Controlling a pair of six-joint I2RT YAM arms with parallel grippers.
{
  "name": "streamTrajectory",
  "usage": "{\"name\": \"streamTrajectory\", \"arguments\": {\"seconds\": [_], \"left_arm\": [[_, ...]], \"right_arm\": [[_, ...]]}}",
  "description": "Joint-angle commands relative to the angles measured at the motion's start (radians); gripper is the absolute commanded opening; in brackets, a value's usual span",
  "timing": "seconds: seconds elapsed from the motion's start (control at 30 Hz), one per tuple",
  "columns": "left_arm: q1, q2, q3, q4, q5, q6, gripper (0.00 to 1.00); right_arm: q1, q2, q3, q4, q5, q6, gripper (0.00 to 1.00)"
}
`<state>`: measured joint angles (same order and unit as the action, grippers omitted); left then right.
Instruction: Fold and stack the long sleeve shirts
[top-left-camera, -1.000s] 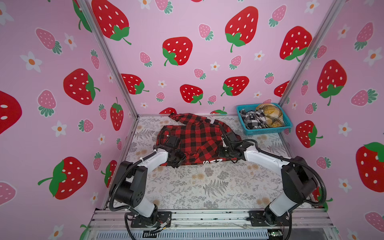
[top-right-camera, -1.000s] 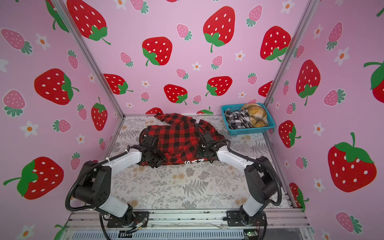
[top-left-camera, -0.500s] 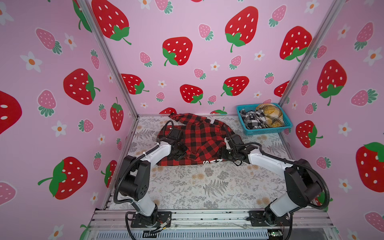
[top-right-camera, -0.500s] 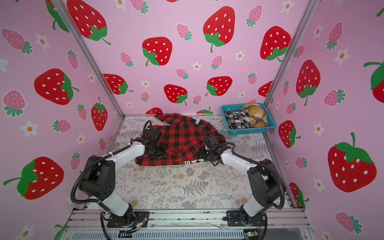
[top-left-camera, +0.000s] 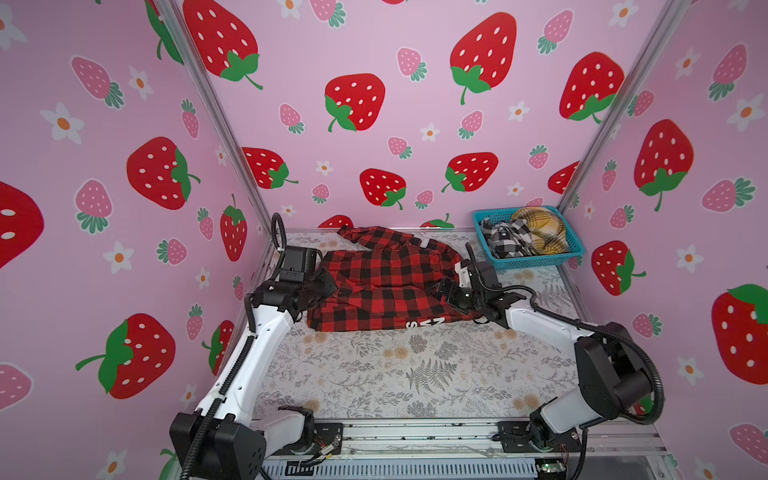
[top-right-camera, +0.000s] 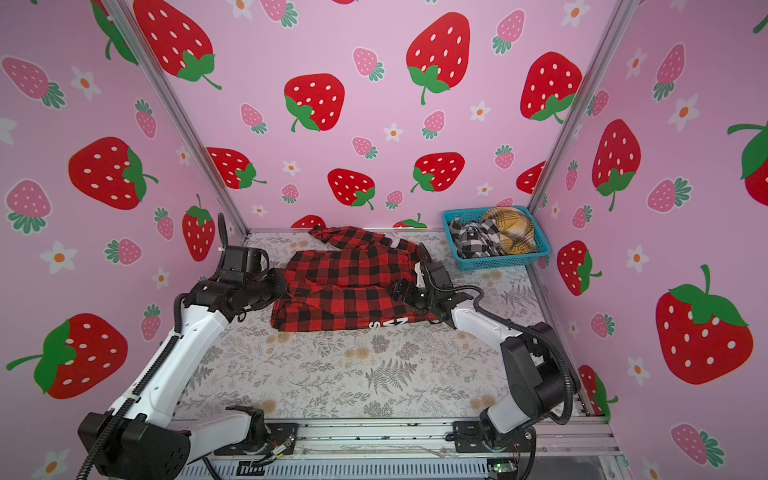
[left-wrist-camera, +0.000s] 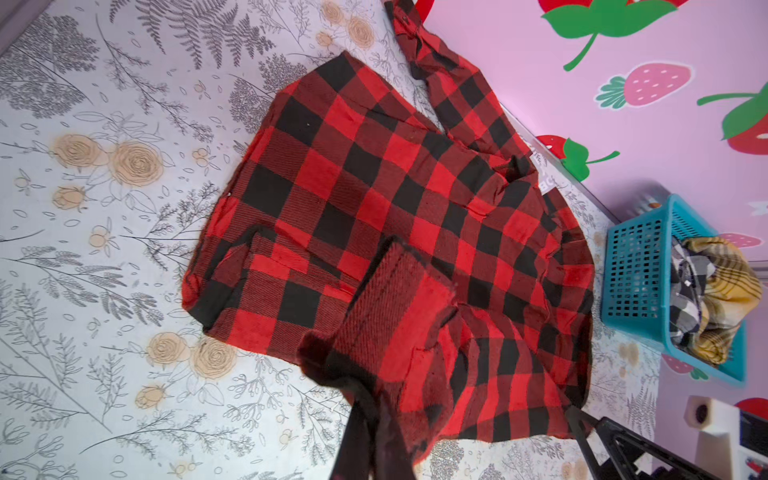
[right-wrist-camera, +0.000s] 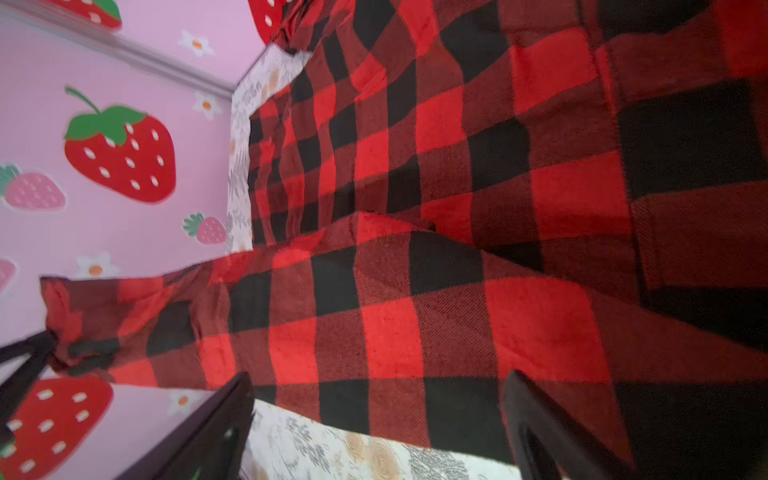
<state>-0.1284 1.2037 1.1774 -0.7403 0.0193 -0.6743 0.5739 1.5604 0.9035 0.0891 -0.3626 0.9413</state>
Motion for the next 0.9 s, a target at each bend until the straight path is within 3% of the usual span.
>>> {"name": "streamTrajectory", "arguments": {"seconds": [0.0, 0.07, 0.23, 0.5, 0.73, 0.87], "left_arm": [[0.036, 0.003, -0.033, -0.037, 0.014, 0.029, 0.0], [0.042, 0.012, -0.027, -0.024, 0.035, 0.027, 0.0], [0.042, 0.046, -0.006, 0.002, 0.08, 0.015, 0.0], [0.044, 0.053, 0.019, -0.003, 0.076, 0.018, 0.0], [0.05, 0.047, 0.041, -0.022, 0.064, 0.03, 0.0], [0.053, 0.062, 0.053, -0.025, 0.063, 0.033, 0.0]], "right_arm": [[0.005, 0.001, -0.033, 0.033, -0.02, 0.068, 0.99], [0.002, -0.02, -0.042, -0.051, 0.026, 0.049, 0.99], [-0.023, -0.072, -0.123, -0.066, 0.032, 0.049, 0.98], [-0.037, -0.147, -0.14, -0.161, 0.077, 0.017, 0.98], [-0.092, -0.025, -0.101, -0.104, 0.02, 0.035, 0.87], [-0.117, 0.024, -0.074, -0.078, -0.002, 0.056, 0.85]]}}
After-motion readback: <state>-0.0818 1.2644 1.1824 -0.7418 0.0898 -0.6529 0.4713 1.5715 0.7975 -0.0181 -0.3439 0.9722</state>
